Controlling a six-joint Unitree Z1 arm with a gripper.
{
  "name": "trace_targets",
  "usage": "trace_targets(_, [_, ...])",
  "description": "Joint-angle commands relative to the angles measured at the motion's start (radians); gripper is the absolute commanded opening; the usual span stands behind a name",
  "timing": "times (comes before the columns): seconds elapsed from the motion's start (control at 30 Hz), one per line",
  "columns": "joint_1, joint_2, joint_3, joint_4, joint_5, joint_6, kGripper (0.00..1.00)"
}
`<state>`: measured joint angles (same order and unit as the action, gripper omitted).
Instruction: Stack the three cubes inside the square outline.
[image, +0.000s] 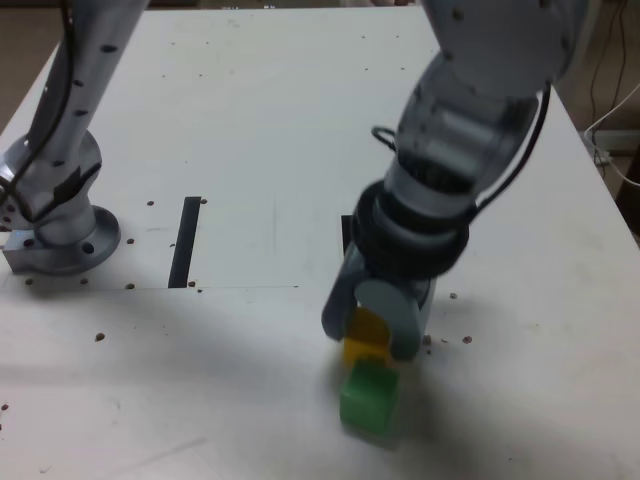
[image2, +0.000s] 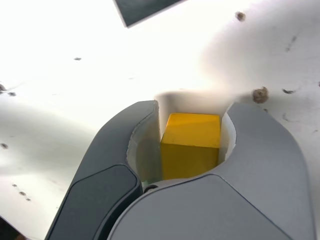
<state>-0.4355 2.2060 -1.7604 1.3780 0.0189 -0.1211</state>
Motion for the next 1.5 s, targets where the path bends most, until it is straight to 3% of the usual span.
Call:
trace_targets(0.0, [0.0,-0.035,-0.021,0.035,0.02,-0.01,0.28])
trace_targets(0.13, [0.018,-0.079,-0.059,0.112,0.06,-0.03,0.28])
trace_targets(0.27, [0.065,-0.103,-0.079,0.158,0.071,-0.043,0.28])
trace_targets(0.7, [0.269,-0.131,-0.057,0.174,0.062,-0.021,0.28])
trace_targets(1.47, [0.375,-0.063,-0.113,0.171,0.012,0.042,0.28])
